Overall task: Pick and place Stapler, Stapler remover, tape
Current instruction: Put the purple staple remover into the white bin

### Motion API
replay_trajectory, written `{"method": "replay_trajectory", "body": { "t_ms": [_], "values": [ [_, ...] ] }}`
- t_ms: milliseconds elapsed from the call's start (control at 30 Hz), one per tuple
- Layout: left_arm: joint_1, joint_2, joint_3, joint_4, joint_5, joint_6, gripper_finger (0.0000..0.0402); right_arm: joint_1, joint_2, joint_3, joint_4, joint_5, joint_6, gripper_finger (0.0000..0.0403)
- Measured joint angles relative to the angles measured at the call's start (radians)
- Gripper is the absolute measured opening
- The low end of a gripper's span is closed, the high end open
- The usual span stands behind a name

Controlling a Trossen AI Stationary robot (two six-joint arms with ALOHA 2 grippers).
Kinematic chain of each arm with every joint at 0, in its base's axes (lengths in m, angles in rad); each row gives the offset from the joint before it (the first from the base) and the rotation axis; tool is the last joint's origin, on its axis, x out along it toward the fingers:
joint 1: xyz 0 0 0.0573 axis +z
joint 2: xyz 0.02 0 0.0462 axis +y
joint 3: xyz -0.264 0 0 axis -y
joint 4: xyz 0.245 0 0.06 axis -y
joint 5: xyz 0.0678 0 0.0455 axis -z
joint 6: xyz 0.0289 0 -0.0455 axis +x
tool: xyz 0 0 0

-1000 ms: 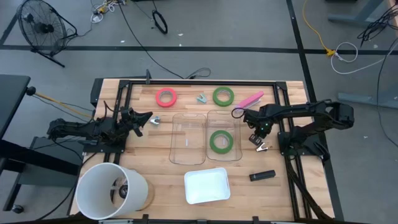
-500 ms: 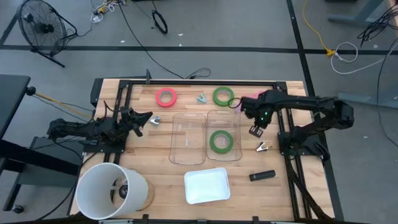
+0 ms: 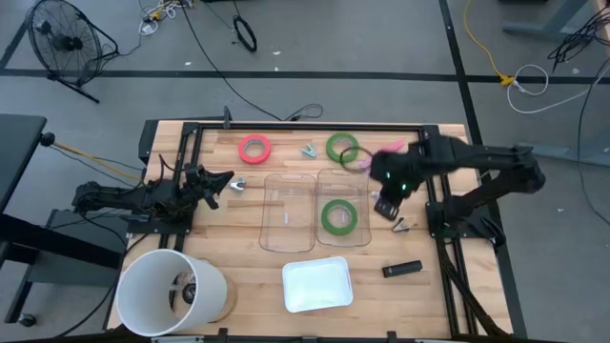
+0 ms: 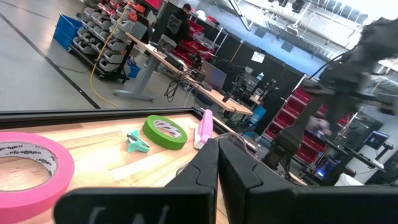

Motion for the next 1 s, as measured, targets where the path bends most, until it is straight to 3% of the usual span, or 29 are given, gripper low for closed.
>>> {"method": "replay_trajectory", "body": {
  "t_ms": [300,567,767,1000],
  "values": [
    [0.0,0.0,0.0,0.0,0.0,0.001,0.0014,0.296,0.175,0.001,0.433,-0.008,0.272,0.0009],
    [0.0,0.0,0.0,0.001,0.0,0.022,0.0014,0.387,0.354,0.001,0.739,-0.035,0.415,0.0009],
    [0.0,0.0,0.0,0.0,0.003,0.032,0.0014,0.448,0.414,0.0,0.793,-0.071,0.422,0.0009],
    [0.0,0.0,0.0,0.002,0.003,-0.017,0.0014,0.486,0.418,0.0,0.792,-0.008,0.401,0.0009]
  ]
}}
